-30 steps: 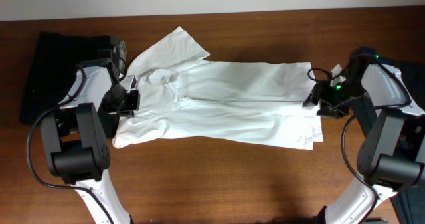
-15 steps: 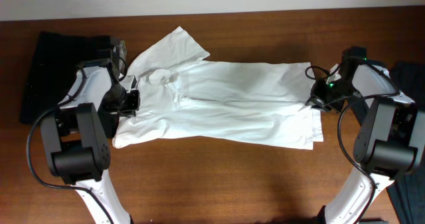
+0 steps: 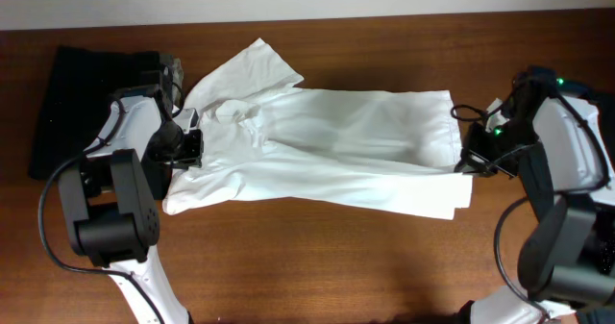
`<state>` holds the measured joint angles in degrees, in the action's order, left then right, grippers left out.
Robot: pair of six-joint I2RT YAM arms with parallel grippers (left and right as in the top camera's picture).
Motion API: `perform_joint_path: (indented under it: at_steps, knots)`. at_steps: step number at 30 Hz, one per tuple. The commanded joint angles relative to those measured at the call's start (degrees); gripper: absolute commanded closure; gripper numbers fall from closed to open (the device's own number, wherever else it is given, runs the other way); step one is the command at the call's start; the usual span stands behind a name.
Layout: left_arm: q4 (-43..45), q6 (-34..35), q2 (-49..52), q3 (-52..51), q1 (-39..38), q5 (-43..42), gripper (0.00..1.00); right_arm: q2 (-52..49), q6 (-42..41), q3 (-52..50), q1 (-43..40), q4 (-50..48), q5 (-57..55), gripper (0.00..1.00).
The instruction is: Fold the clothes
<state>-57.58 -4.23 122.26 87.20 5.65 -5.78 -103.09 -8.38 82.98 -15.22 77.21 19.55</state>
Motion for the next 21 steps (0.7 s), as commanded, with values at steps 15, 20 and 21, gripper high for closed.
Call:
perform_joint_path:
  at_steps: [15, 20, 21]
  knots:
    - [-3.2, -3.2, -2.1, 3.0, 0.5, -8.3, 0.65, 2.4, -0.2, 0.9, 0.7, 10.0, -3.3, 0.95]
    - [-1.9, -10.0, -7.8, 6.9, -3.3, -17.2, 0.54, 2.4, -0.2, 0.9, 4.0, 7.8, -3.3, 0.94]
    - [-0.2, -11.8, -7.8, 6.8, -5.3, -17.1, 0.49, 2.4, -0.5, 0.9, 4.3, 6.4, -3.4, 0.94]
